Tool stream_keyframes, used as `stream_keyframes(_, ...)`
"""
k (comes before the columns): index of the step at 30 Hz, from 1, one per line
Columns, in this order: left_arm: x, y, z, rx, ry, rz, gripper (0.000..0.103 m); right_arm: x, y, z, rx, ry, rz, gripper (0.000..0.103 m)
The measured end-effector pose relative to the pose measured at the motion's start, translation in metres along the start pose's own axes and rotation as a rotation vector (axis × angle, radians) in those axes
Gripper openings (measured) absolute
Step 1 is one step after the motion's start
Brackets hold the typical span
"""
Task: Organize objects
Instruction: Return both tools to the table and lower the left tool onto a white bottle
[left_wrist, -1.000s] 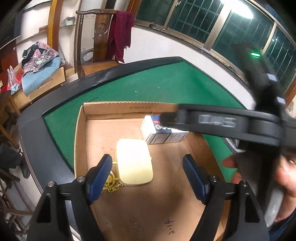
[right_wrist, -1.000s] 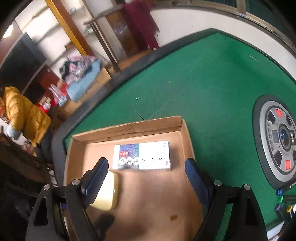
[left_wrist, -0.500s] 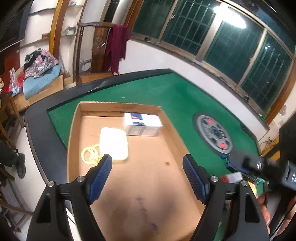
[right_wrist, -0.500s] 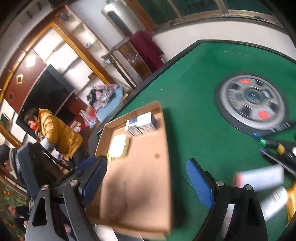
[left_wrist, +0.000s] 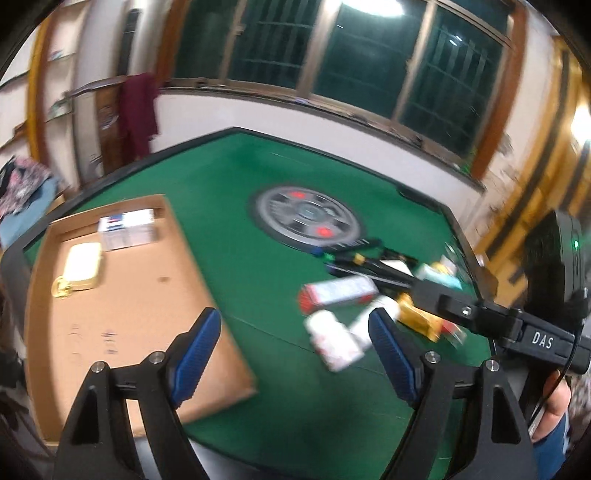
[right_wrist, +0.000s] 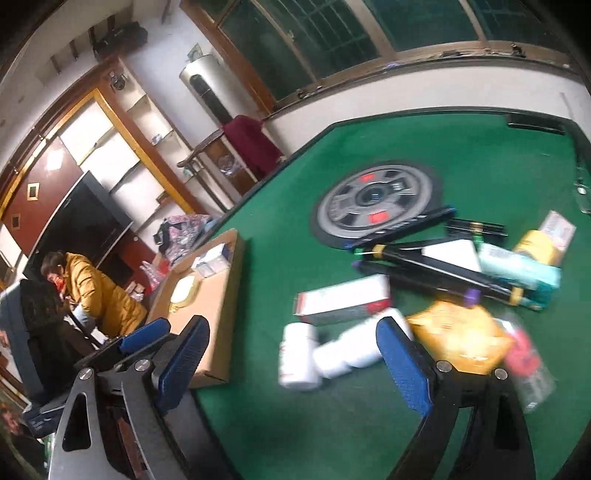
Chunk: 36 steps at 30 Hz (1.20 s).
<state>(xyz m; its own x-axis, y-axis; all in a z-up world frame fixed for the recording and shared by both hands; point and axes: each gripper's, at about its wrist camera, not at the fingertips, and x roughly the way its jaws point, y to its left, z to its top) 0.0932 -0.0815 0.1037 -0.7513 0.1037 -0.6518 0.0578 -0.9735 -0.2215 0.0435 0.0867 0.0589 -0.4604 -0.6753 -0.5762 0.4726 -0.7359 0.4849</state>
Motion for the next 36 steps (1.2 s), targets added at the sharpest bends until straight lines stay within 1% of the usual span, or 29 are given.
stream_keyframes(3,0.012,-0.022,-0.004,0.06,0.031,0.001,0.082,-0.002,-0.023,0.001,0.055,0.009,-0.067,0.095)
stream_keyframes(4,0.014,-0.027,-0.007,0.073,0.036,0.001,0.082,-0.004,-0.031,0.001,0.065,0.003,-0.097,0.095)
stream_keyframes(5,0.017,-0.029,-0.011,0.084,0.044,-0.003,0.082,-0.006,-0.038,0.003,0.074,-0.012,-0.146,0.095)
stream_keyframes(8,0.026,-0.033,-0.02,0.09,0.076,-0.021,0.082,-0.01,-0.058,0.003,0.106,-0.027,-0.21,0.095)
stream_keyframes(9,0.029,-0.034,-0.022,0.095,0.09,-0.031,0.082,-0.01,-0.064,0.002,0.114,-0.029,-0.244,0.095)
stream_keyframes(10,0.031,-0.036,-0.023,0.1,0.095,-0.032,0.082,-0.01,-0.07,0.002,0.128,-0.033,-0.325,0.095)
stream_keyframes(11,0.034,-0.037,-0.024,0.105,0.102,-0.027,0.082,-0.009,-0.075,0.002,0.139,-0.035,-0.364,0.095)
stream_keyframes(12,0.036,-0.039,-0.025,0.112,0.109,-0.027,0.082,-0.007,-0.082,0.002,0.152,-0.028,-0.388,0.095)
stream_keyframes(14,0.039,-0.042,-0.026,0.134,0.119,-0.043,0.082,0.0,-0.101,0.0,0.195,0.013,-0.433,0.095)
stream_keyframes(16,0.041,-0.043,-0.026,0.145,0.114,-0.047,0.082,0.008,-0.114,-0.002,0.219,0.059,-0.452,0.096)
stream_keyframes(18,0.044,-0.039,-0.026,0.139,0.125,-0.061,0.082,0.009,-0.11,-0.003,0.197,0.055,-0.452,0.096)
stream_keyframes(19,0.045,-0.035,-0.026,0.132,0.132,-0.075,0.082,0.011,-0.107,-0.004,0.195,0.069,-0.429,0.096)
stream_keyframes(21,0.047,-0.027,-0.026,0.117,0.142,-0.079,0.082,0.016,-0.099,-0.006,0.178,0.097,-0.384,0.097)
stream_keyframes(22,0.048,-0.021,-0.026,0.103,0.144,-0.081,0.082,0.019,-0.094,-0.007,0.172,0.117,-0.327,0.097)
stream_keyframes(23,0.049,-0.013,-0.026,0.082,0.145,-0.083,0.082,0.02,-0.089,-0.007,0.174,0.131,-0.25,0.097)
stream_keyframes(25,0.053,-0.004,-0.028,0.052,0.157,-0.093,0.082,0.019,-0.08,-0.009,0.168,0.139,-0.164,0.097)
stream_keyframes(26,0.055,-0.001,-0.028,0.05,0.164,-0.098,0.082,0.017,-0.074,-0.01,0.158,0.123,-0.119,0.097)
stream_keyframes(27,0.055,0.0,-0.029,0.054,0.159,-0.095,0.082,0.014,-0.07,-0.01,0.157,0.103,-0.097,0.097)
stream_keyframes(28,0.057,0.0,-0.028,0.055,0.161,-0.086,0.082,0.01,-0.067,-0.009,0.154,0.082,-0.087,0.097)
stream_keyframes(30,0.063,0.0,-0.026,0.035,0.173,-0.093,0.082,0.004,-0.065,-0.008,0.13,0.051,-0.12,0.097)
stream_keyframes(32,0.066,-0.003,-0.025,0.027,0.165,-0.085,0.082,0.0,-0.068,-0.007,0.128,0.031,-0.164,0.097)
stream_keyframes(35,0.074,-0.01,-0.022,0.024,0.161,-0.057,0.082,-0.001,-0.075,-0.006,0.173,0.037,-0.147,0.097)
stream_keyframes(36,0.077,-0.012,-0.021,0.026,0.161,-0.049,0.08,-0.001,-0.077,-0.005,0.186,0.038,-0.144,0.097)
